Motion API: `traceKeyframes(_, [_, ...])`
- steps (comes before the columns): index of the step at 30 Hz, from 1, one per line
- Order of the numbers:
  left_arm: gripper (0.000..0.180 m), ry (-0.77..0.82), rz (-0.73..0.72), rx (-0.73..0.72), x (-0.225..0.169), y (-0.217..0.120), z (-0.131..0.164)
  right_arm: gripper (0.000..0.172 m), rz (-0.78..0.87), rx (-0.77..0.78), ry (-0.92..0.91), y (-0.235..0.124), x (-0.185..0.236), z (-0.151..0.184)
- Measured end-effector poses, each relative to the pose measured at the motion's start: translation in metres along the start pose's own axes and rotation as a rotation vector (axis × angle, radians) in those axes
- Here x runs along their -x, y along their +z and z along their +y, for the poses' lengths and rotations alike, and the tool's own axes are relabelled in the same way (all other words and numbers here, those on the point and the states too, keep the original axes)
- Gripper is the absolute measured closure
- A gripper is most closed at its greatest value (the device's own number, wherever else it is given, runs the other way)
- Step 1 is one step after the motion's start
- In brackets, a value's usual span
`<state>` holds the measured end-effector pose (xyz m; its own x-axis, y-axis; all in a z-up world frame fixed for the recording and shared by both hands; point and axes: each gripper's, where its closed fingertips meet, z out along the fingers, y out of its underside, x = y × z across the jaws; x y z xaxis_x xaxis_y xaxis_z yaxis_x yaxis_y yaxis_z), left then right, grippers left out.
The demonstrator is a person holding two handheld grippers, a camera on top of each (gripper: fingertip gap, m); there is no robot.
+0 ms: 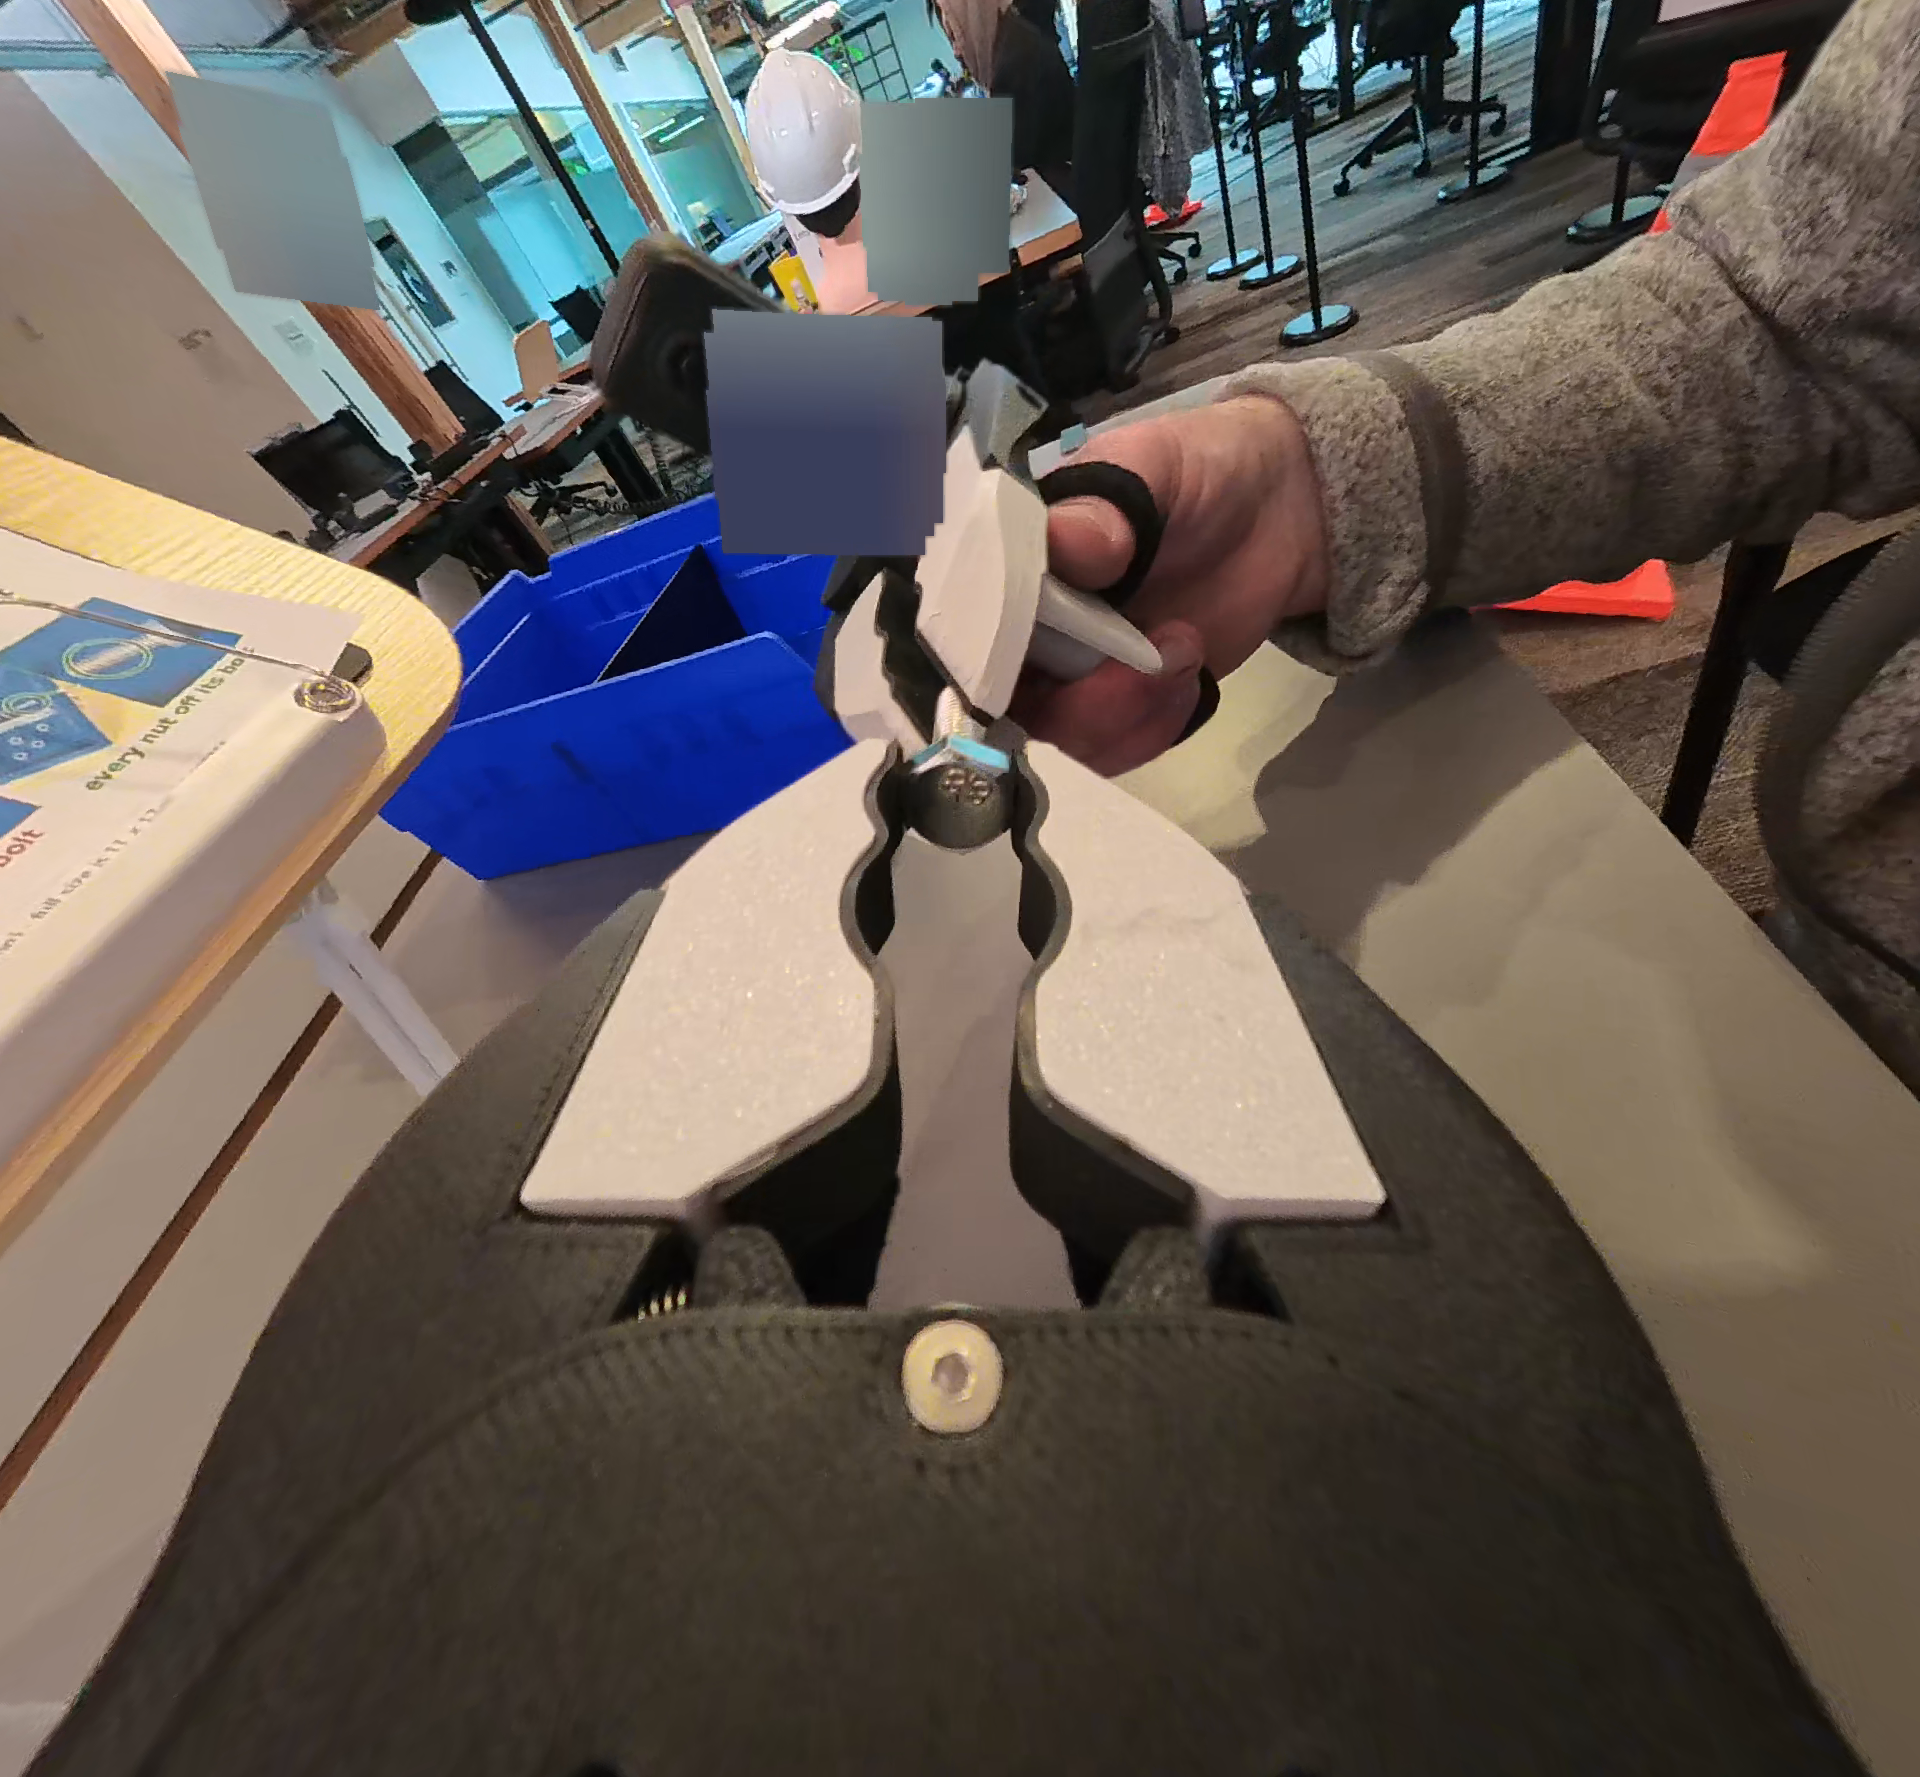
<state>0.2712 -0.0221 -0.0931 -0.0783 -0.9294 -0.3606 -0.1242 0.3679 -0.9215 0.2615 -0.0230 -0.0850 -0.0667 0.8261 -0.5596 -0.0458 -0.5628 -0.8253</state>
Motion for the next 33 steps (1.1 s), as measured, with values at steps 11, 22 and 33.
traceKeyframes(11, [0.18, -0.269, 0.0, 0.097, 0.019, -0.021, 0.042, 0.162, 0.644, 0.054, -0.348, -0.124, -0.035, -0.095])
traceKeyframes(22, [0.18, -0.268, 0.035, 0.153, 0.011, -0.01, 0.056, 0.161, 1.241, 0.519, -0.144, -0.282, -0.205, -0.115])
traceKeyframes(33, [0.18, -0.306, 0.032, 0.151, 0.016, -0.011, 0.062, 0.16, 1.258, 0.844, 0.043, -0.316, -0.286, -0.077])
